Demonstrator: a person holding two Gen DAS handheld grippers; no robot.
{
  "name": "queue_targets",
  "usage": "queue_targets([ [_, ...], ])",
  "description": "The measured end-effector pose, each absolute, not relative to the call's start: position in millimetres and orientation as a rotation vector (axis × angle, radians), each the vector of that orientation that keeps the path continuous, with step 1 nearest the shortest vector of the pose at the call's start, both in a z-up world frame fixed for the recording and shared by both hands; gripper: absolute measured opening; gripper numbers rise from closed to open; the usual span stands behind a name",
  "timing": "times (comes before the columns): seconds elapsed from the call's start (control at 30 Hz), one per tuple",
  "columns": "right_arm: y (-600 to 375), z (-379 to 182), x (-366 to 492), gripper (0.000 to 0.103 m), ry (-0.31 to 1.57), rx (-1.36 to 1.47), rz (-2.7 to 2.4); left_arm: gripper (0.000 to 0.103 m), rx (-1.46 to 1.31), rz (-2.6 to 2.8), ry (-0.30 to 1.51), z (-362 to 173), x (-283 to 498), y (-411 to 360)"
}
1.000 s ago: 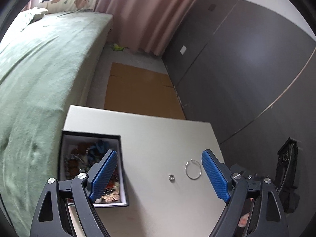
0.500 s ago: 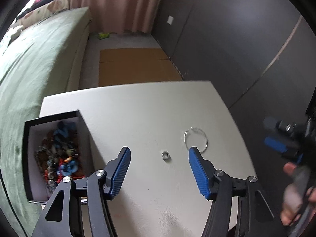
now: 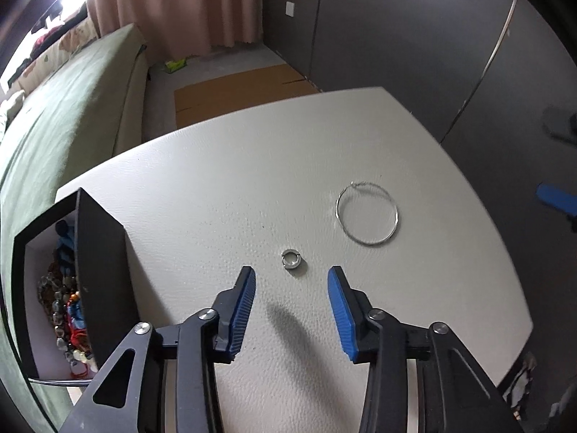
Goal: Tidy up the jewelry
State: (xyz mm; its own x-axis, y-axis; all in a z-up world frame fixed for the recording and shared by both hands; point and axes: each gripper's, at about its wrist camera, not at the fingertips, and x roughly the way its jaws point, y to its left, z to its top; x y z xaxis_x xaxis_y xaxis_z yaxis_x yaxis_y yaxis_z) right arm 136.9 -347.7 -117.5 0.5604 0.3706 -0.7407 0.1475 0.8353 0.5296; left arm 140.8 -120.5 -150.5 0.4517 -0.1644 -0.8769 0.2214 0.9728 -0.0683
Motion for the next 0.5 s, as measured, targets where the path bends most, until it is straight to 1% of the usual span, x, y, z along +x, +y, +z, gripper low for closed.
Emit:
queue_targets([
  [0.1,-349.9,-117.2,136.7,0.103,0.981,0.593,0.134,0.036,0.072,-0.246,1.084,-156.6,142.8,-124.6],
  [0.23,-349.2,-117.5,137.0,0.103,0.981,0.587,0.134,0.034,0.104,-0.234,1.047,-158.1,143.7,-128.9],
  [0.4,-345.9,-116.5,137.1,0.103,0.985,0.574,0.143,0.016,0.106,-0.217,1.026,-158.3,145.3,-130.1],
  [0.47,-343.4,-116.7,138.0,0.101,0.99,0.563,0.148,0.012,0.101,-0.213,1.02,-158.5,146.3,-130.3],
  [0.5,-342.3,-116.6,139.5,0.101,0.994,0.556,0.15,0.012,0.098,-0.216,1.019,-158.3,146.9,-129.9],
])
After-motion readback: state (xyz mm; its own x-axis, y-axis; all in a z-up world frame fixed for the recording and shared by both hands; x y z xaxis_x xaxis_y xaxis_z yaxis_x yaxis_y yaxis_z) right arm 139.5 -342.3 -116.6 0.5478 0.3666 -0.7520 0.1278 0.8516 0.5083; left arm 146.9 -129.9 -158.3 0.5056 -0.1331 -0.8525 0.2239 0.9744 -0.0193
